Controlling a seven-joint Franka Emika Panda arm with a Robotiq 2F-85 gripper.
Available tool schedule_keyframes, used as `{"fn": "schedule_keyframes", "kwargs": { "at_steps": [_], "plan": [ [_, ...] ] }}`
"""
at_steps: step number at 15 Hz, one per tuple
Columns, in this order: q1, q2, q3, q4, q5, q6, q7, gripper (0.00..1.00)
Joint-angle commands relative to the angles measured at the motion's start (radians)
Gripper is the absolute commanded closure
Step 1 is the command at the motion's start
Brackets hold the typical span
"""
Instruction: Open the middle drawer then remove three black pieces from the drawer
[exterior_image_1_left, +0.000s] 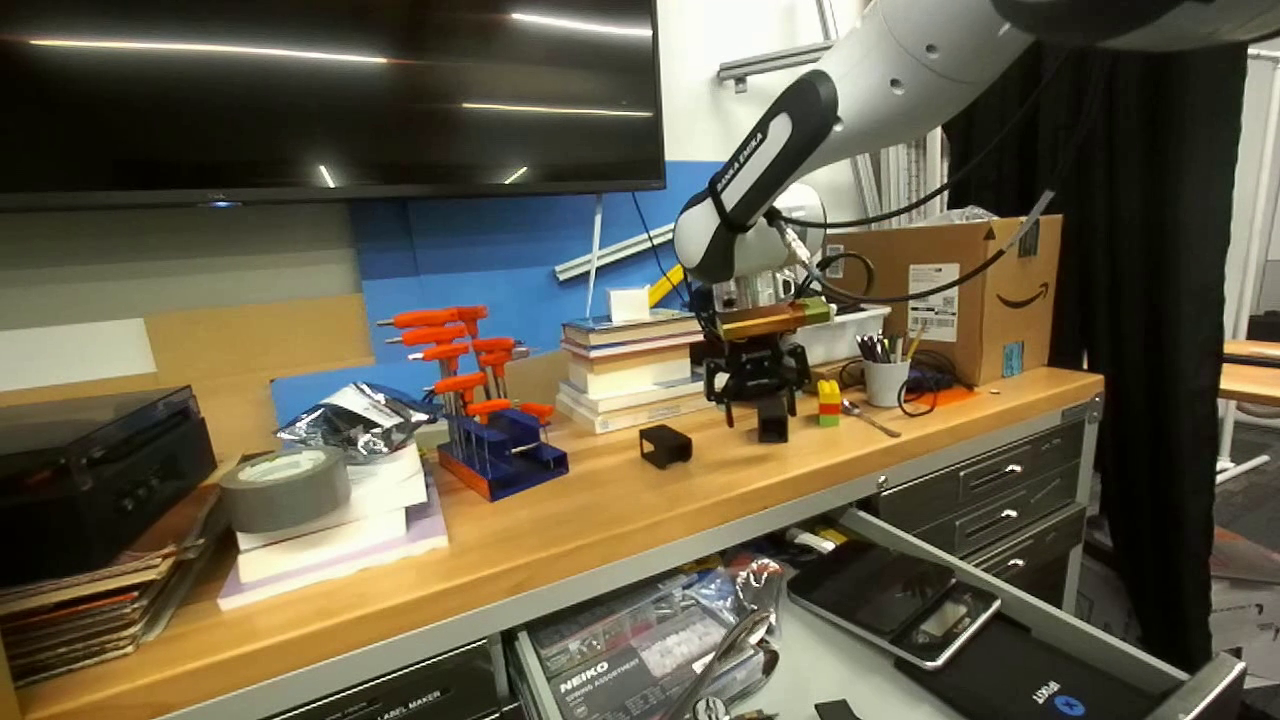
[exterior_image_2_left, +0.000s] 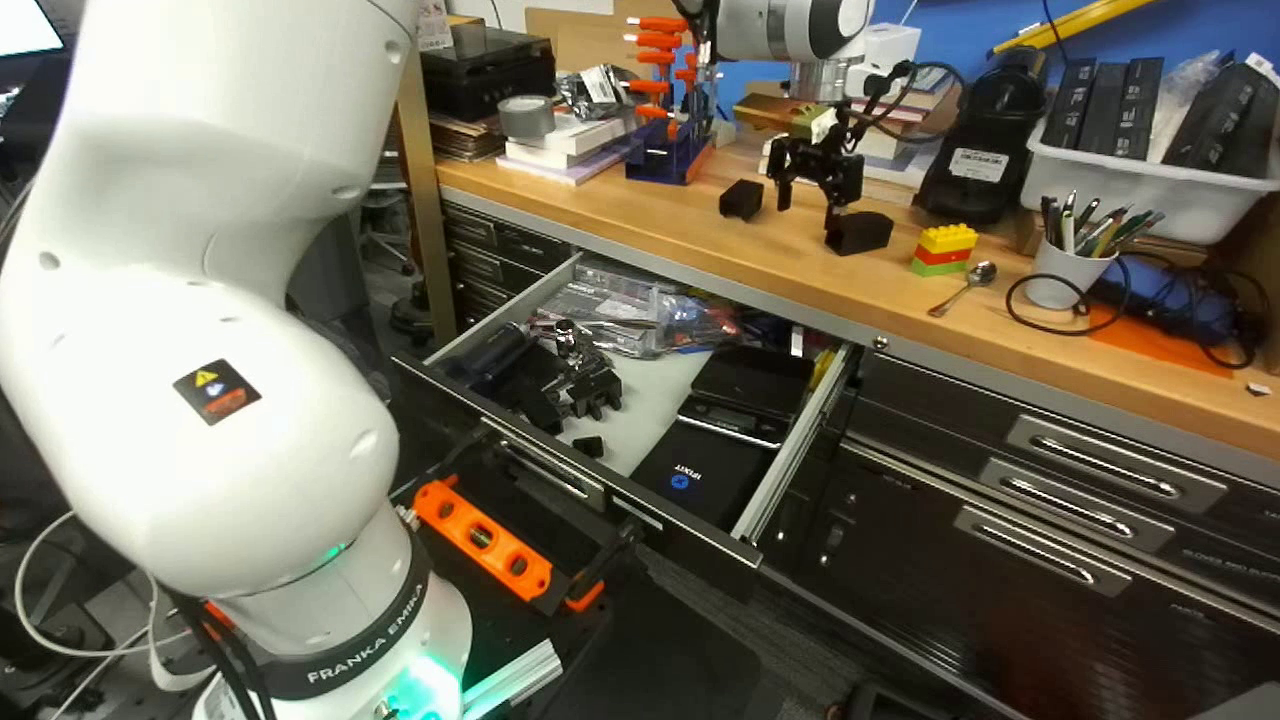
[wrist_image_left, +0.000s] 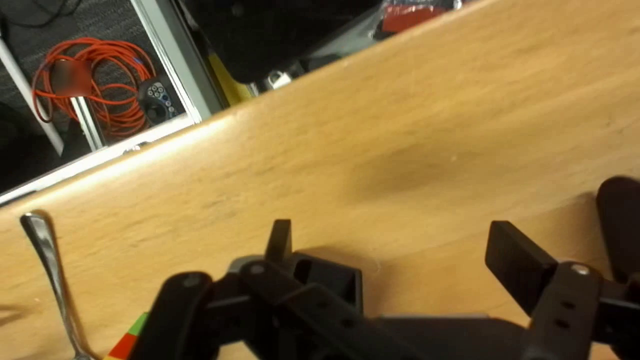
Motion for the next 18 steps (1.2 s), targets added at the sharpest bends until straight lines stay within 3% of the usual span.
{"fn": "schedule_keyframes", "kwargs": {
  "at_steps": [1,9,18],
  "plan": [
    [0.031,-0.201,0.003,-0.246,-0.011,-0.005,-0.001,0.00],
    [0.050,-0.450,0.038,-0.674,0.005,0.054,0.023,0.00],
    [0.054,-0.522,0.096,-1.006,0.055,0.350,0.055,0.00]
  ]
}}
